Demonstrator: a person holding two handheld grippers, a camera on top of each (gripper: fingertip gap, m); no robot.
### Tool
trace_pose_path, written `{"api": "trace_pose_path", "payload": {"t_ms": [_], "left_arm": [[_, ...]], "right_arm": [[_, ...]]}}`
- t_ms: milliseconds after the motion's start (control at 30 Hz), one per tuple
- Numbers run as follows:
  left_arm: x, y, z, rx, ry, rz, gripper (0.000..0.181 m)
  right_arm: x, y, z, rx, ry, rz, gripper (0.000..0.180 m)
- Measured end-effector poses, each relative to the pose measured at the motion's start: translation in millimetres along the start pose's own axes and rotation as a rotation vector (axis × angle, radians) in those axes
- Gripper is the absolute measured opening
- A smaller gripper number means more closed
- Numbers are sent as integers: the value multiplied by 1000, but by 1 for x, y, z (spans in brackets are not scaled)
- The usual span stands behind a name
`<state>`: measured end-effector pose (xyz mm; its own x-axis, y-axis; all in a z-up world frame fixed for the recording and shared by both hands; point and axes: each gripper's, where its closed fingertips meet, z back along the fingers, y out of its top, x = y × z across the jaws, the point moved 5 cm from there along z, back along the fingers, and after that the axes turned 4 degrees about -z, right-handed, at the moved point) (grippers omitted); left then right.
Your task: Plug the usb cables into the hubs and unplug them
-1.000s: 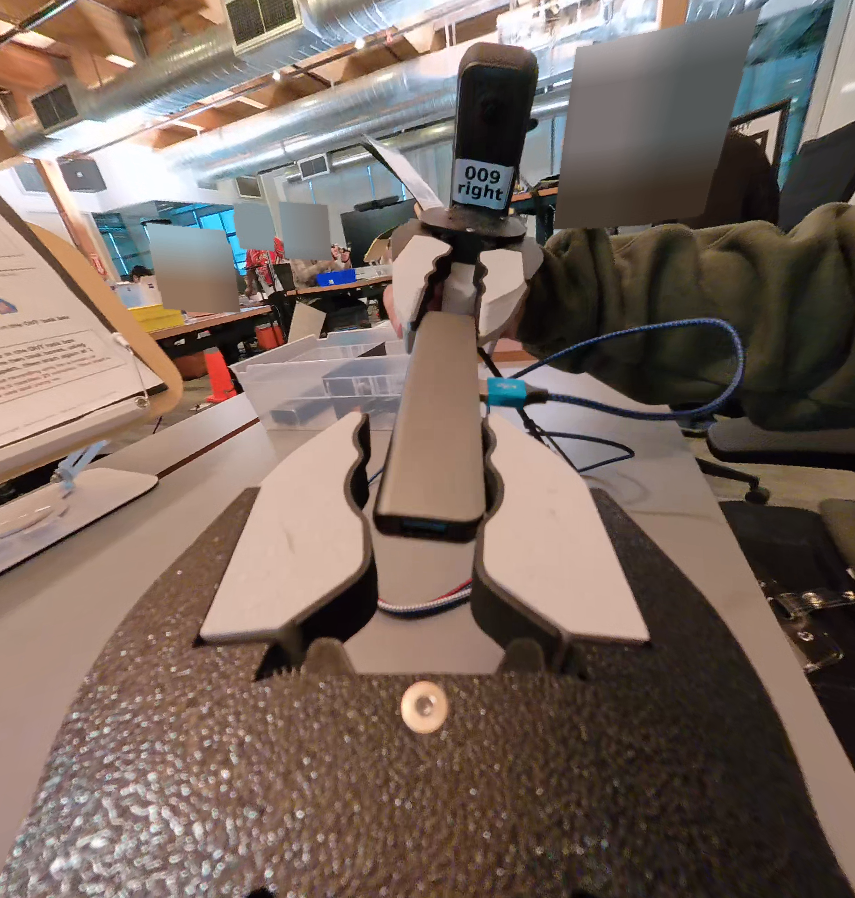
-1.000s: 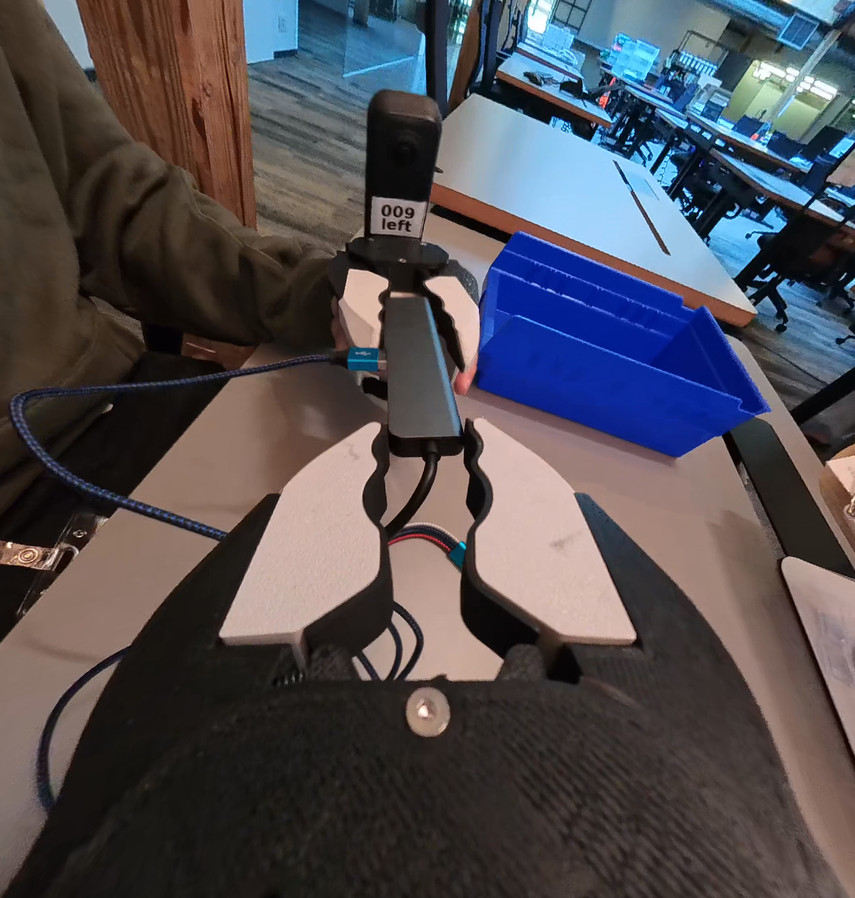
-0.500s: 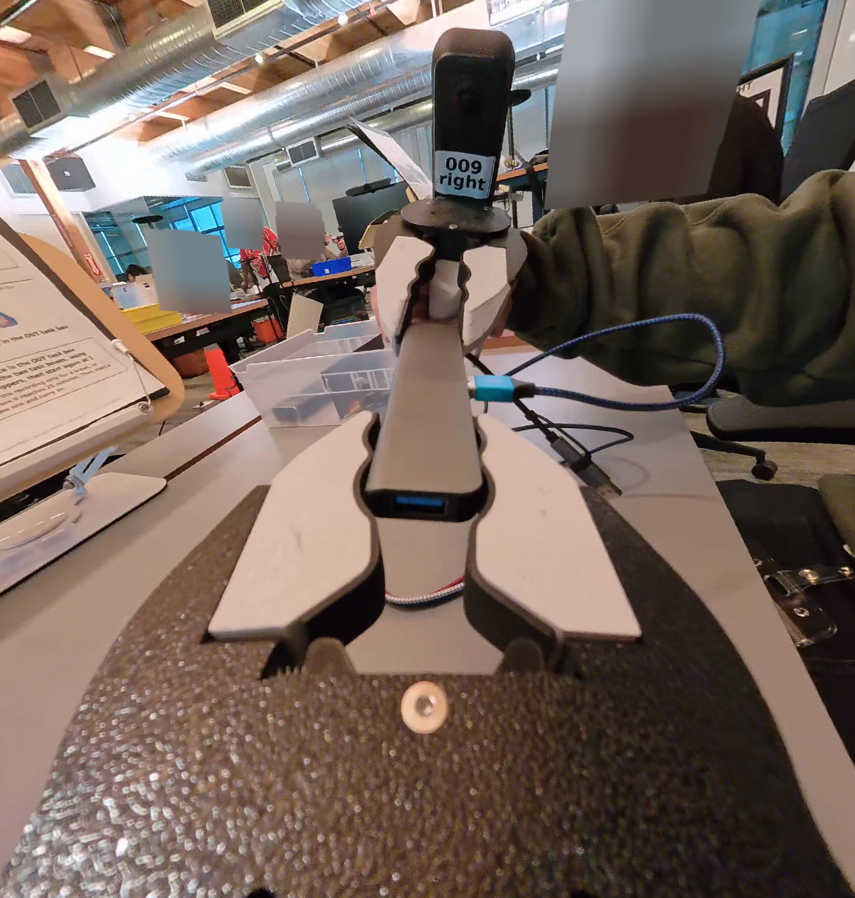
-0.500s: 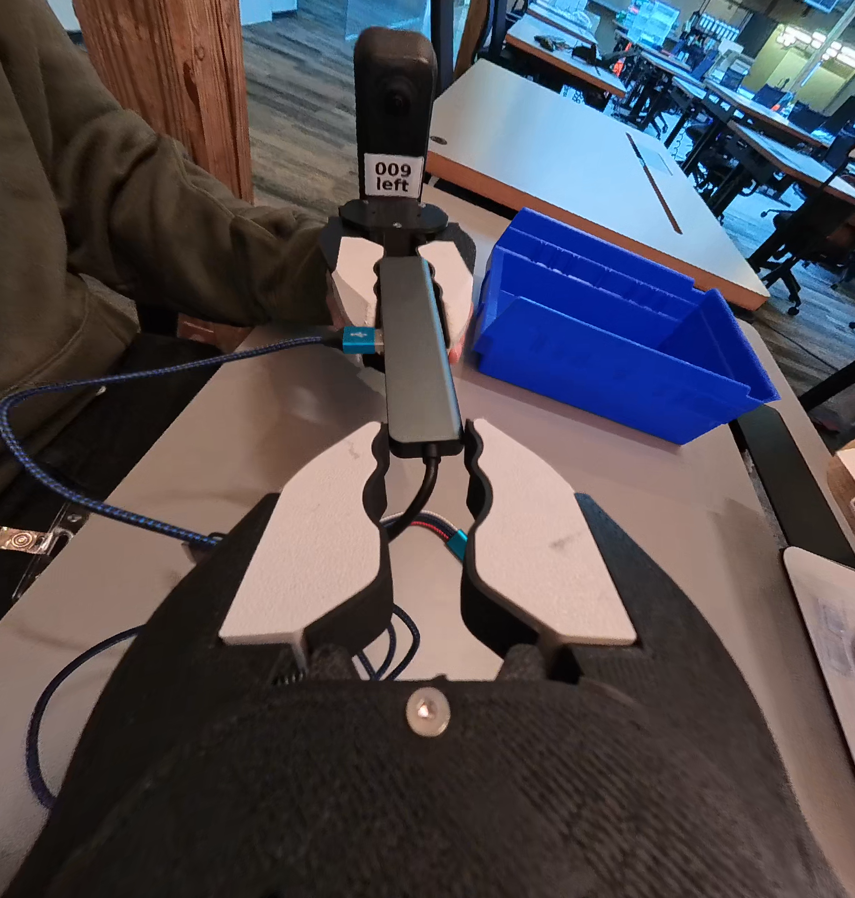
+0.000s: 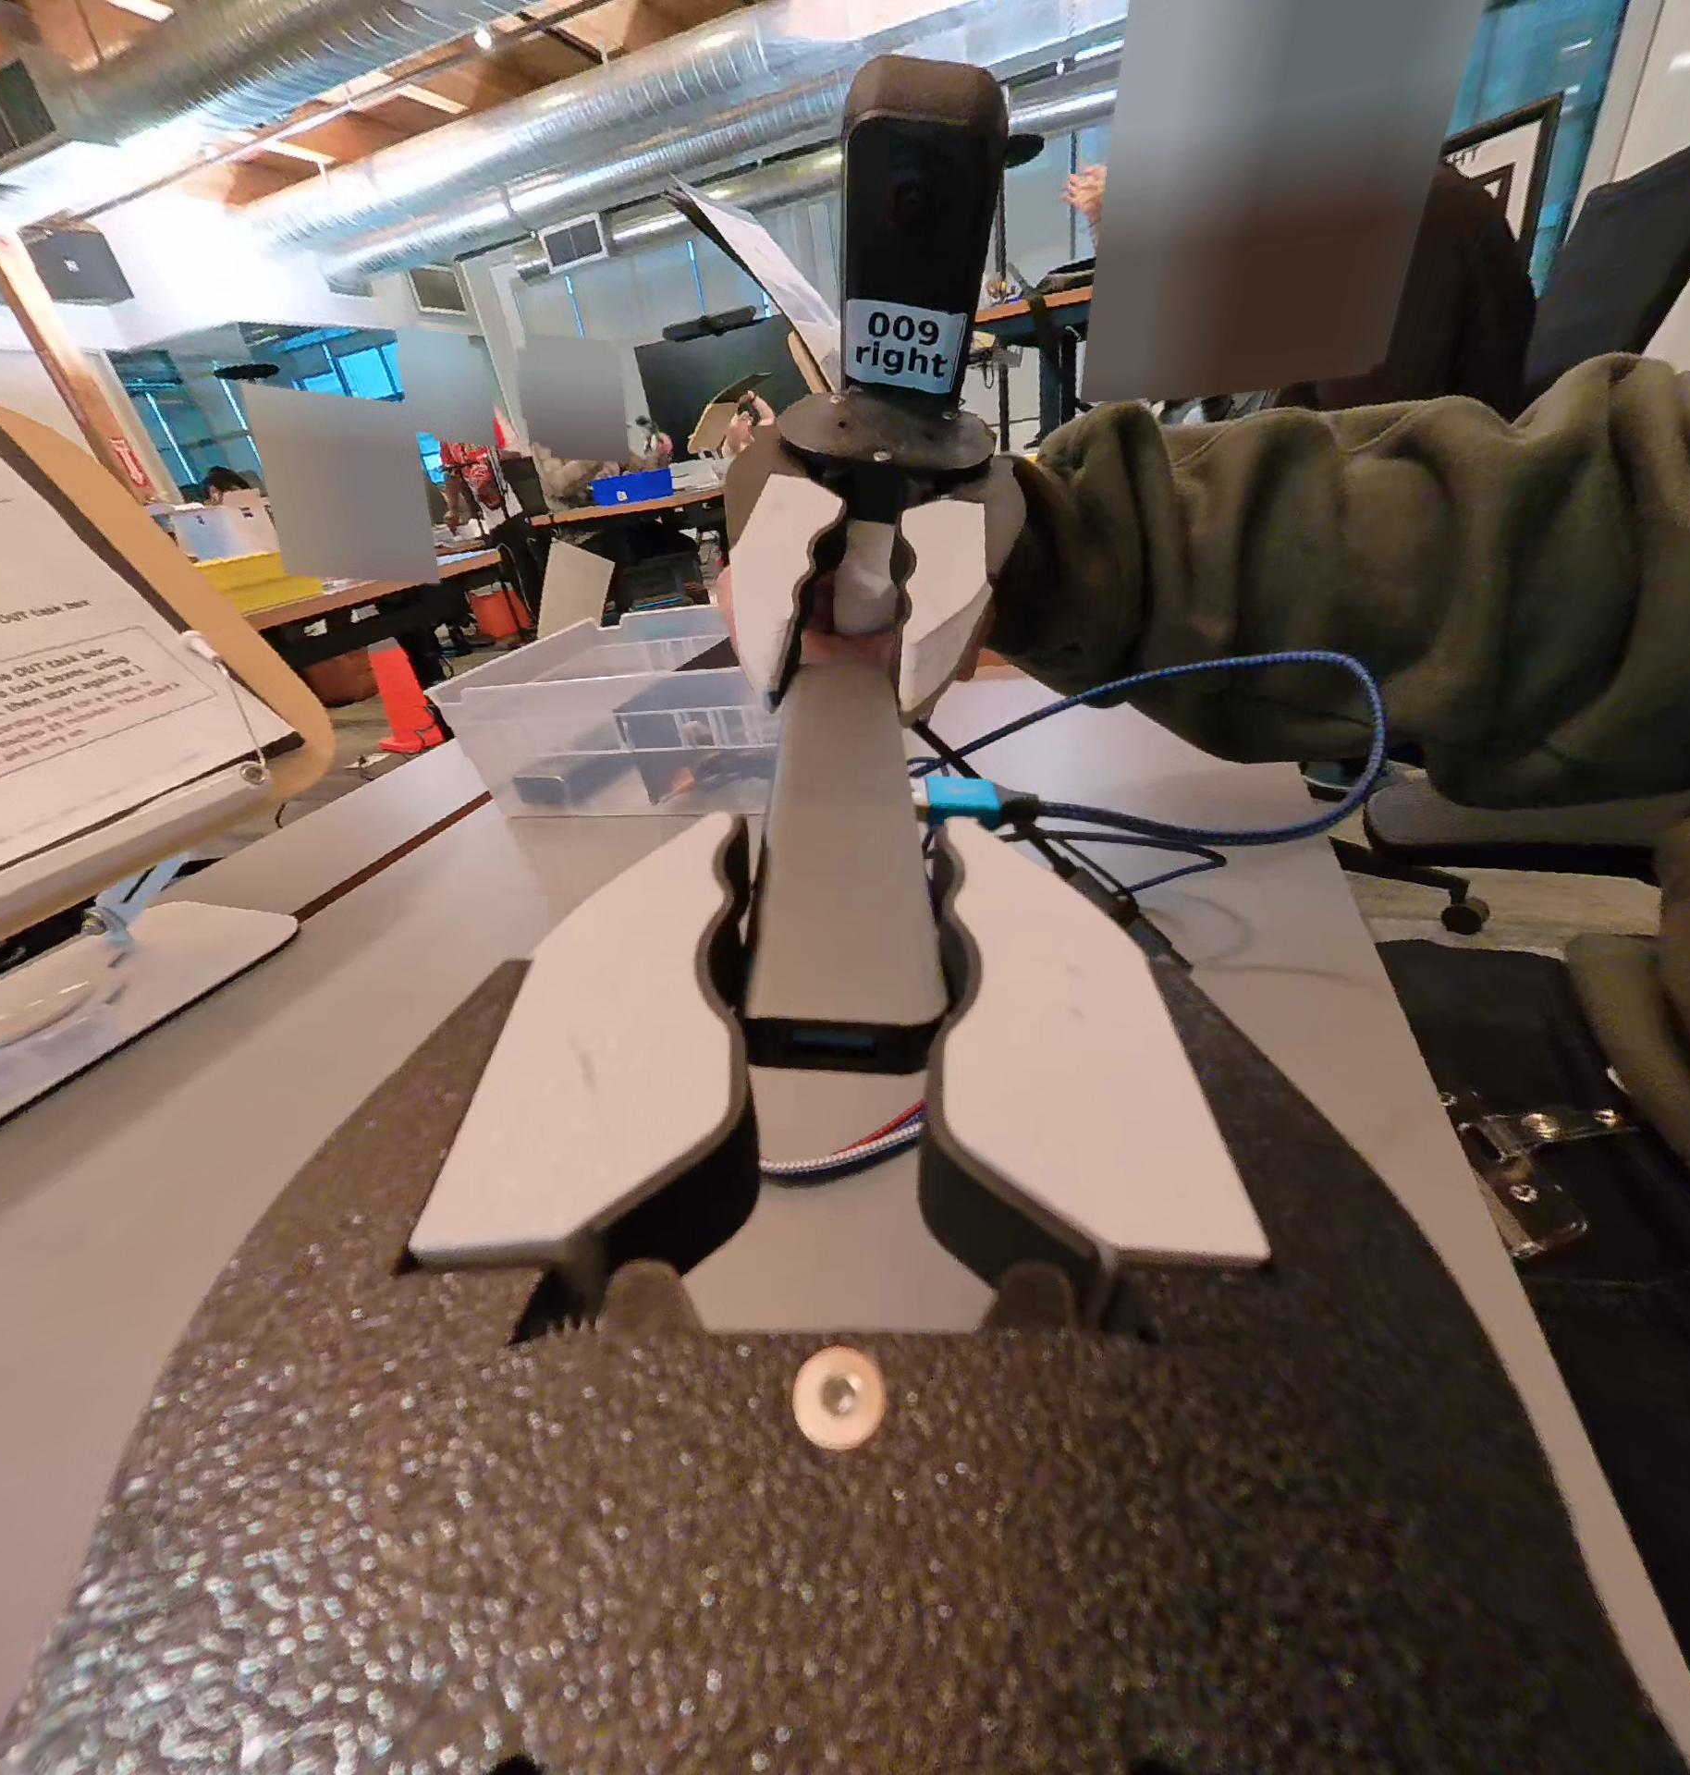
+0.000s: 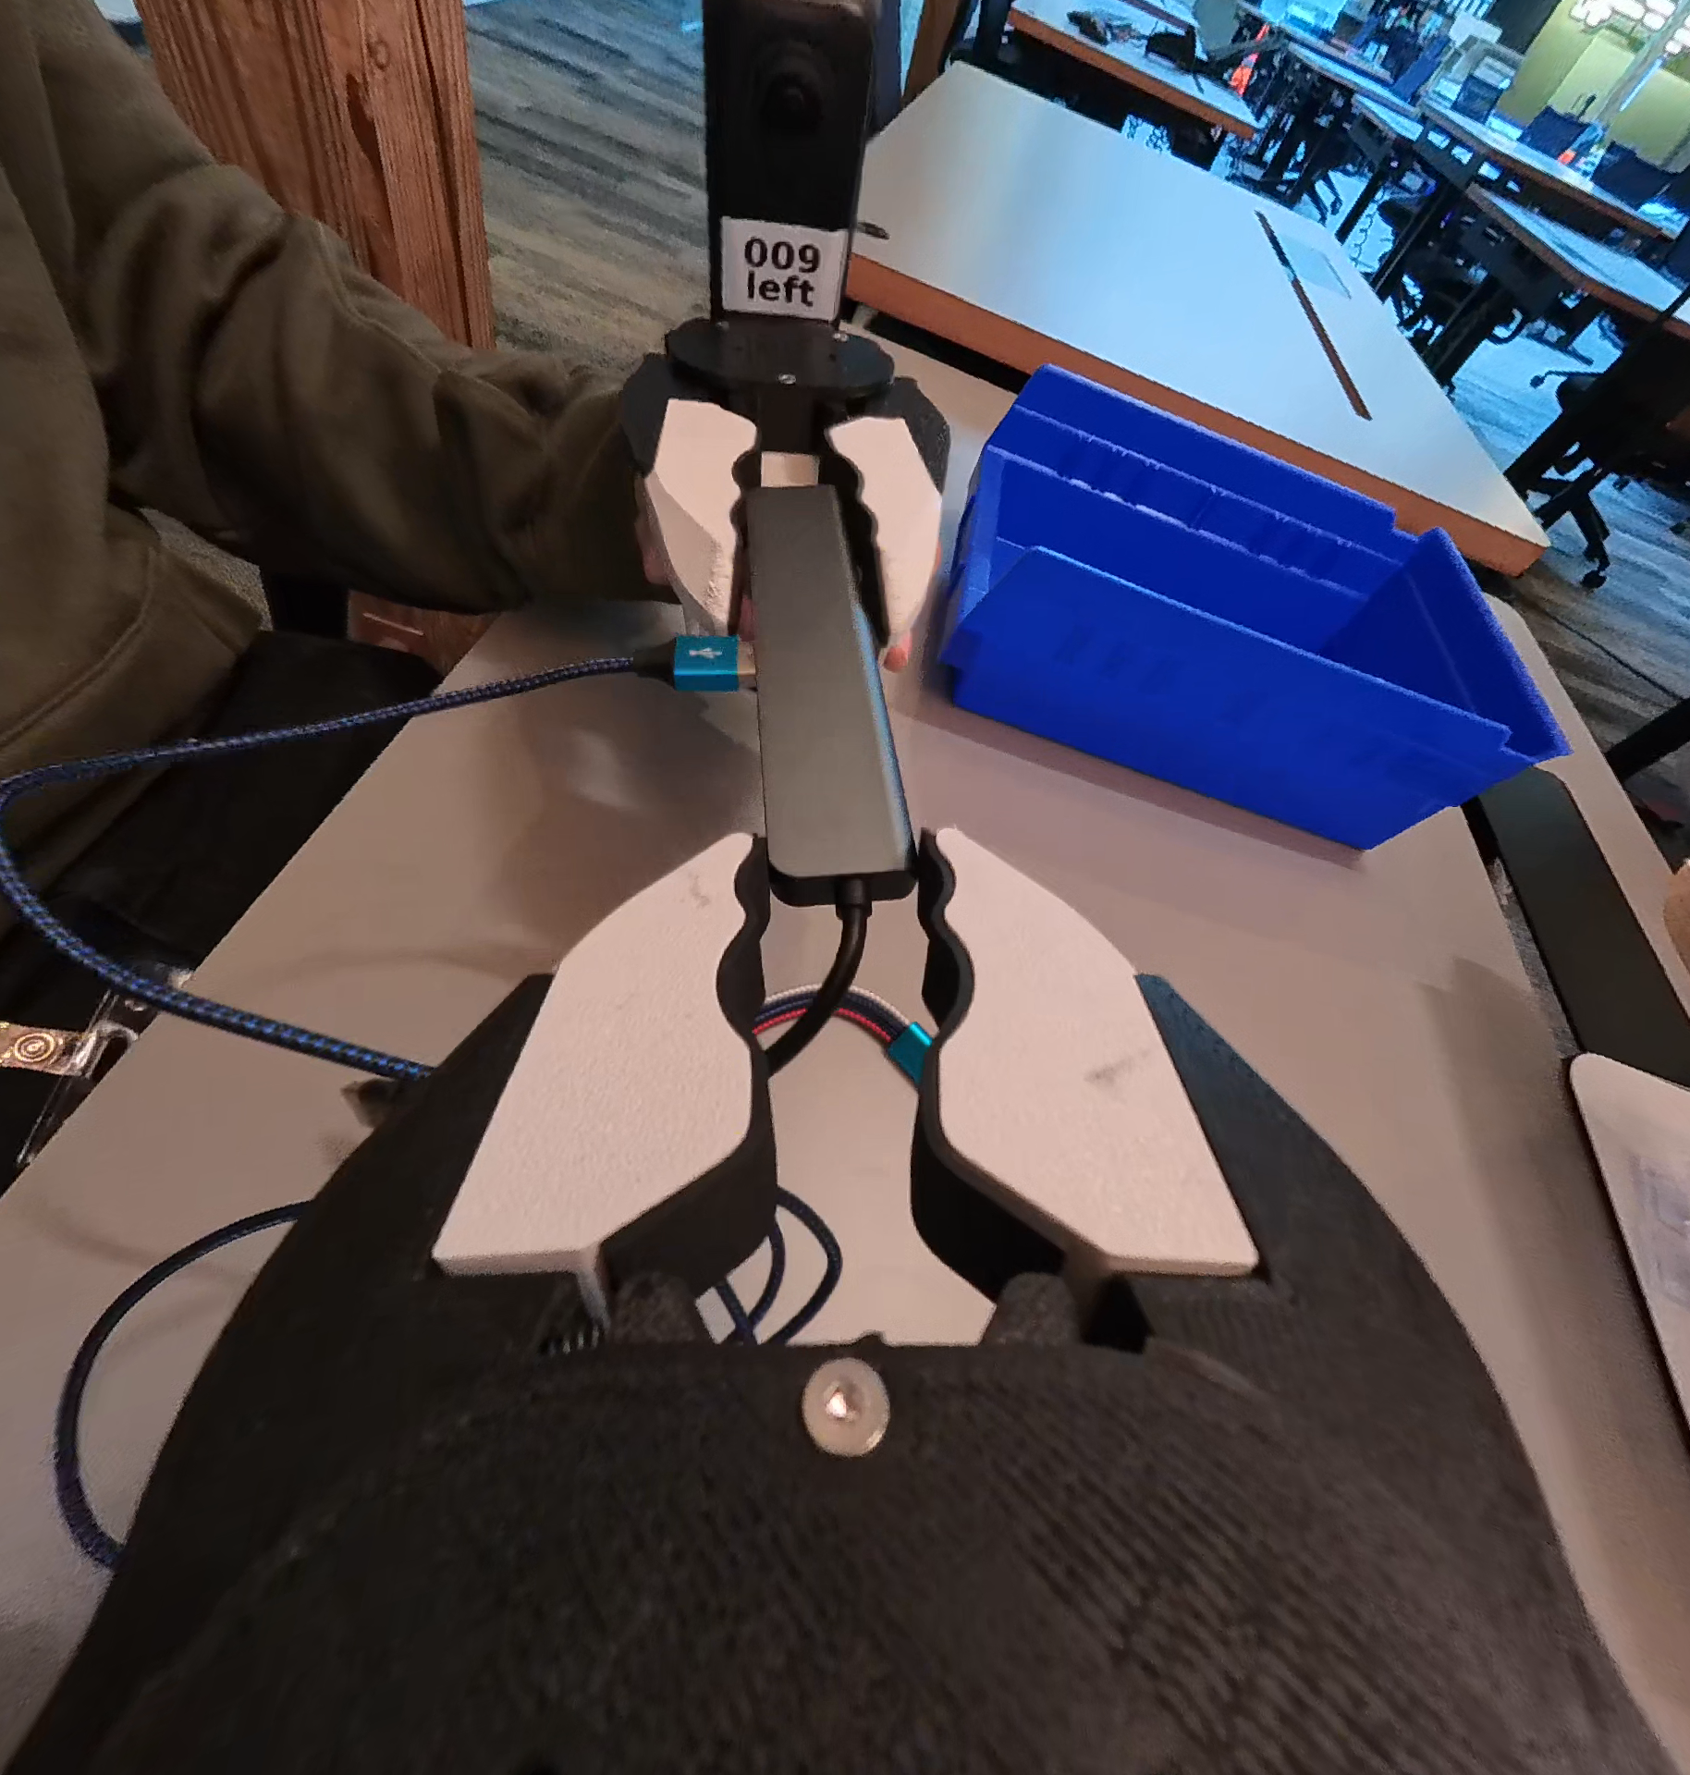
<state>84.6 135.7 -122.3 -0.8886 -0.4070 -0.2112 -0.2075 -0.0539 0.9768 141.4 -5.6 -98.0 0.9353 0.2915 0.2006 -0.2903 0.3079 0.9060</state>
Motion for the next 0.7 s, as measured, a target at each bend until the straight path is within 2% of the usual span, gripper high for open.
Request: {"api": "trace_pose_path", "payload": {"t_ms": [100,233,333,400,467,500,633,700], "left_arm": [[-3,-2,-1,-50,27,-24,35],[-9,-2,-6,-80,150,-79,34],[-20,-3,-2,-126,305,-138,35],[-29,-2,2,-146,411,-174,35],[-32,-5,2,-172,429,-171,35],[-33,-7,1,-176,438,-155,35],[-31,-16,-3,-190,437,-117,35],[-29,-13,-5,-181,431,-113,34]], "right_arm": [[3,-1,0,-1,-34,-3,30],[18,-4,5,-24,-157,-74,31],[31,12,21,-19,-431,-160,48],[21,30,23,31,-575,-246,49],[-4,40,-1,48,-595,-334,49],[-17,37,-18,0,-595,-366,49],[-29,4,-67,-173,-718,-435,48],[-29,-11,-83,-179,-695,-524,50]]}}
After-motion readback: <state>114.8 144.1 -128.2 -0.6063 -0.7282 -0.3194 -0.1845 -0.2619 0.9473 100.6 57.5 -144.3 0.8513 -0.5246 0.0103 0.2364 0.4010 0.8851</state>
